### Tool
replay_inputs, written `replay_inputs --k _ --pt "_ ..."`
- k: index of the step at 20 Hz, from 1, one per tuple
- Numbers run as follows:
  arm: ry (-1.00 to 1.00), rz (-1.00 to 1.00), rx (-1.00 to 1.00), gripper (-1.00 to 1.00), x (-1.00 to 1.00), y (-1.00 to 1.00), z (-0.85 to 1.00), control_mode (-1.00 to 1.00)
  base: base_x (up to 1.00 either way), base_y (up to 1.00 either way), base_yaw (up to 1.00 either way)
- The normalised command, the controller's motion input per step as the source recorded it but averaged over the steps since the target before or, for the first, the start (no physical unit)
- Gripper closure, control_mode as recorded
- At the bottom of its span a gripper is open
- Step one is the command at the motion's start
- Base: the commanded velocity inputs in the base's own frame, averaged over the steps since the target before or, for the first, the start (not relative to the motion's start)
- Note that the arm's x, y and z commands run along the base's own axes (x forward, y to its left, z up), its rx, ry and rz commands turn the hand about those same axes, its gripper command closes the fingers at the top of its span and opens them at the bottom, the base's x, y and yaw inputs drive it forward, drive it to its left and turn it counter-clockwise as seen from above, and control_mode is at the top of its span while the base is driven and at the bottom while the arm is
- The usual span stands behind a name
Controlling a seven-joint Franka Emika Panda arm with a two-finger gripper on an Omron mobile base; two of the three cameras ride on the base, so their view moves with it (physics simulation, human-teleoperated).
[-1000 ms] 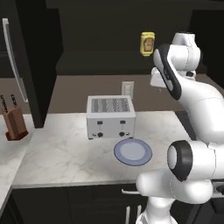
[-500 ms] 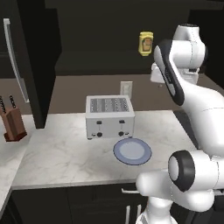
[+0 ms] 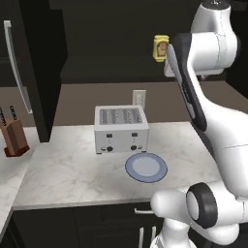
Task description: Move the hot dog bun to the plate on the dining table and place the condiment next to that plate. Then navigate to the fridge and take the sausage and place it on the plate as well.
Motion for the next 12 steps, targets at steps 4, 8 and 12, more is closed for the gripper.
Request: replay_inputs --k 4,8,12 --pt "-0.21 0.15 -0.19 -1.00 0.50 0.39 0.57 -1.00 0.00 0.00 0.00" --pt "-0.20 0.04 -0.19 -1.00 0.85 0.34 0.34 -1.00 0.00 0.00 0.00" --pt "-0.27 0.00 -0.15 -1.00 0.79 0.09 0.22 -1.00 0.00 0.00 0.00"
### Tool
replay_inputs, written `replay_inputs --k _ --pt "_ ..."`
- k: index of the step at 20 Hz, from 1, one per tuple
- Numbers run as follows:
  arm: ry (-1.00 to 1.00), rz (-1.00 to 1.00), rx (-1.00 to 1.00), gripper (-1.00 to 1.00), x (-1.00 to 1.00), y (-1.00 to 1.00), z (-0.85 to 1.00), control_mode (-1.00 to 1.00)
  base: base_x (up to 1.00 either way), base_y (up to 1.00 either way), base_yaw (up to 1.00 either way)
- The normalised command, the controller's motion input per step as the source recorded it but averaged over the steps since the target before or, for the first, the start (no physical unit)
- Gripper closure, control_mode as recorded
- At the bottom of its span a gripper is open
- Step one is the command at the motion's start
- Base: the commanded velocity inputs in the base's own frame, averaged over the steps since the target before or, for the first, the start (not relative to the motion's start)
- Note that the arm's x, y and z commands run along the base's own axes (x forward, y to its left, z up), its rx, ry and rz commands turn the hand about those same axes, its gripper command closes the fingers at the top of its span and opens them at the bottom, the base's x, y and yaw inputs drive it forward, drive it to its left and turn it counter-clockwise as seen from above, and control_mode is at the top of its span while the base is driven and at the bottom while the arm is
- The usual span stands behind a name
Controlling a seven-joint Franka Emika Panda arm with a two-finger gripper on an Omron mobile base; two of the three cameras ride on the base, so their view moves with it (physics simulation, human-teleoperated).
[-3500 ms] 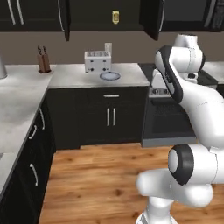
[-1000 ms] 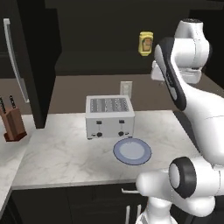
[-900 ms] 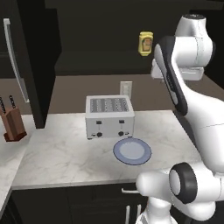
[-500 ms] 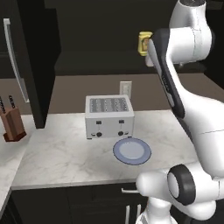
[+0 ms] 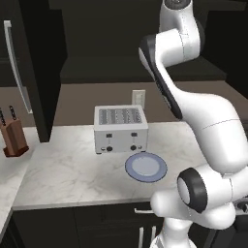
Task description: Move the hot dog bun to the plate on the dining table and place the condiment next to that plate. Then navigate to the fridge and take the sausage and place it on the plate as well.
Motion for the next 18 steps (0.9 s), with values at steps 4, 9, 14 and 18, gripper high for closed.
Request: replay_inputs --k 4,9,14,18 --pt "-0.28 0.00 -0.07 -1.00 0.61 0.00 0.24 -1.00 0.00 0.00 0.00" --pt "-0.19 0.00 -0.02 -1.00 0.61 0.00 0.18 -1.00 0.00 0.00 0.00" --pt "-0.06 0.00 0.00 -1.00 0.65 -0.06 0.01 -1.00 0.00 0.00 0.00" --pt "0.00 0.00 0.00 -1.00 0.66 -0.13 0.00 -1.00 0.00 0.00 0.00"
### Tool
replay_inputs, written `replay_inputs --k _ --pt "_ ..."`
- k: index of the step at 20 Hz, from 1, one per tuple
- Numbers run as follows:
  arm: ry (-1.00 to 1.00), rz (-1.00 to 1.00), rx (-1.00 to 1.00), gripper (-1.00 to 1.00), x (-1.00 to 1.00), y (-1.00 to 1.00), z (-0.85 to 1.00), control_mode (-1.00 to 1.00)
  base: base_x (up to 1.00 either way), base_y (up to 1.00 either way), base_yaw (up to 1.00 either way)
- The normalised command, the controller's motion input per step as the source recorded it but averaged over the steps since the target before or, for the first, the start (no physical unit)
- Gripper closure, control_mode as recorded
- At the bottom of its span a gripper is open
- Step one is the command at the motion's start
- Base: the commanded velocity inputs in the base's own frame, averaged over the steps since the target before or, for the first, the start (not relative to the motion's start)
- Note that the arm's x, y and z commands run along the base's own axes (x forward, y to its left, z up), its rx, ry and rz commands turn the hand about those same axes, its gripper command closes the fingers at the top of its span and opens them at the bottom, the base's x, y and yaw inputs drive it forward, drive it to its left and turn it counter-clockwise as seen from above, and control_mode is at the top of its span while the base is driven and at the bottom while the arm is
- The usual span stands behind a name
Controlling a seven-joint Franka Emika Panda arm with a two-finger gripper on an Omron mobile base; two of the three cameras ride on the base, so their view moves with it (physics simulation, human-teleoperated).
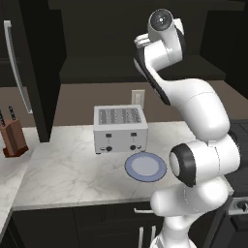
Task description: Move the hot dog bun to the plate on the dining table and place the condiment next to that plate. Then navigate to the fridge and take the sausage and place it on the plate as well.
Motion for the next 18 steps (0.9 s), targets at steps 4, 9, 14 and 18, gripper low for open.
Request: replay_inputs --k 4,9,14,18 --pt "0.00 0.00 0.00 -1.00 0.58 -0.13 0.00 -1.00 0.00 0.00 0.00" --pt "0.01 0.00 0.00 -1.00 0.38 -0.13 0.00 -1.00 0.00 0.00 0.00" --pt "0.00 0.00 0.00 -1.00 0.30 -0.19 0.00 -1.00 0.00 0.00 0.00" --pt "0.00 0.00 0.00 -1.00 0.28 -0.21 0.00 -1.00 0.00 0.00 0.00"
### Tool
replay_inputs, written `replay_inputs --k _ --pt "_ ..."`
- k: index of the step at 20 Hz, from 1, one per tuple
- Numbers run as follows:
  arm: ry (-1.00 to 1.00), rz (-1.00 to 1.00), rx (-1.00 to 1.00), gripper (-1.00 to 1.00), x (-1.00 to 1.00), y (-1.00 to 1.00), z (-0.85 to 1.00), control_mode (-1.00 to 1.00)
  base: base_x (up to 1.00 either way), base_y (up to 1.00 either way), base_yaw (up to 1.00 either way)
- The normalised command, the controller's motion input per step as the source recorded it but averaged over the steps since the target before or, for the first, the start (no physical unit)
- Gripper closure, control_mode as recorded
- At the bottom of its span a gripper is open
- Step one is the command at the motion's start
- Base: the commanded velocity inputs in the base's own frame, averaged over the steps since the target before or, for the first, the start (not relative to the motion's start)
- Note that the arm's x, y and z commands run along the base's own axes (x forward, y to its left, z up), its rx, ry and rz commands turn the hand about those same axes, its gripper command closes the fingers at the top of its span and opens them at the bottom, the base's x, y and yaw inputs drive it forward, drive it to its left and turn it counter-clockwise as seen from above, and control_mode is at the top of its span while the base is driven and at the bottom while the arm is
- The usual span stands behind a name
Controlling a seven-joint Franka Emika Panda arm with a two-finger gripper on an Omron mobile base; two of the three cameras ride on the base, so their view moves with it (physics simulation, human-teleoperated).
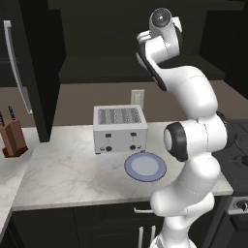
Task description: Move the hot dog bun to the plate on the dining table and place the condiment next to that plate. Then navigate to the fridge and take the sausage and place it on the plate as well.
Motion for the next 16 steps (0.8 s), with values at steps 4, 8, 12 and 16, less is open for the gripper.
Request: replay_inputs --k 4,8,12,16 --pt "0.00 0.00 0.00 -1.00 0.18 -0.17 0.00 -1.00 0.00 0.00 0.00" --pt "0.00 0.00 0.00 -1.00 0.12 -0.13 0.00 -1.00 0.00 0.00 0.00" --pt "0.00 0.01 0.00 -1.00 0.14 -0.04 -0.09 -1.00 0.00 0.00 0.00" --pt "0.01 0.04 0.02 -1.00 0.14 0.00 -0.26 -1.00 0.00 0.00 0.00"
